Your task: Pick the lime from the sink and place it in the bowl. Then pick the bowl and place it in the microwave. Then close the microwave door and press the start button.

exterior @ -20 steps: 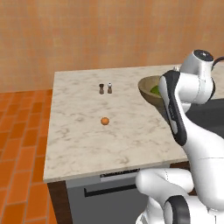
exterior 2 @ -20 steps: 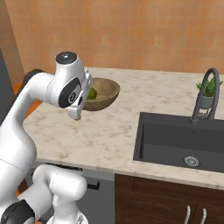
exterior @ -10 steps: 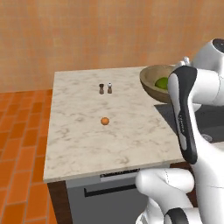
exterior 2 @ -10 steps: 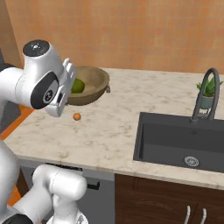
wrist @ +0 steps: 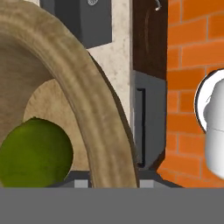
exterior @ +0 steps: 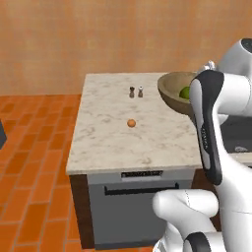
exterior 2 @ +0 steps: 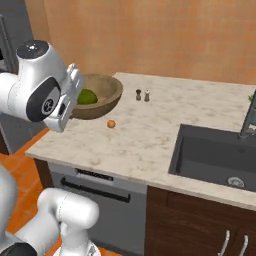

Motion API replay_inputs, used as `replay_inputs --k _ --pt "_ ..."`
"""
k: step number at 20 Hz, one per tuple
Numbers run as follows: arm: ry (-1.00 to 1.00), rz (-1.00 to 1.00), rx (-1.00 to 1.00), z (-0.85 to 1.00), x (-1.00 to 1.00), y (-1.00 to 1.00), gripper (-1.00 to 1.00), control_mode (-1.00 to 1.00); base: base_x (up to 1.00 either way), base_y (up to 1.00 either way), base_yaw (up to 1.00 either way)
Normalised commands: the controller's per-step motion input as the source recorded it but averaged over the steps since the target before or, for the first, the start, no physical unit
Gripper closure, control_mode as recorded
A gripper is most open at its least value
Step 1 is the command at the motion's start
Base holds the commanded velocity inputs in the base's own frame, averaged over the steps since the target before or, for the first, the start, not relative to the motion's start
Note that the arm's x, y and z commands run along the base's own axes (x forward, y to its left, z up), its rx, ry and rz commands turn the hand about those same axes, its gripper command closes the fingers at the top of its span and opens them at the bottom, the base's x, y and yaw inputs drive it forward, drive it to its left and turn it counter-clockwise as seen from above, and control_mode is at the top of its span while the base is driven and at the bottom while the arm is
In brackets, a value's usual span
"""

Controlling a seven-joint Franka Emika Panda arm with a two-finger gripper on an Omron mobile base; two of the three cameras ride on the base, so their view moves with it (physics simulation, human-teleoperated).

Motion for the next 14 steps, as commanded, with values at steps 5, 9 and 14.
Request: replay_inputs --k 5,9,14 --pt "0.00 0.00 0.00 0.00 0.00 0.00 1.00 1.00 -0.18 0.34 0.86" --pt "0.00 0.00 0.00 0.00 0.00 0.00 1.00 1.00 0.00 0.47 0.85" --pt "0.00 0.00 0.00 0.00 0.00 0.00 1.00 1.00 0.00 0.43 0.86"
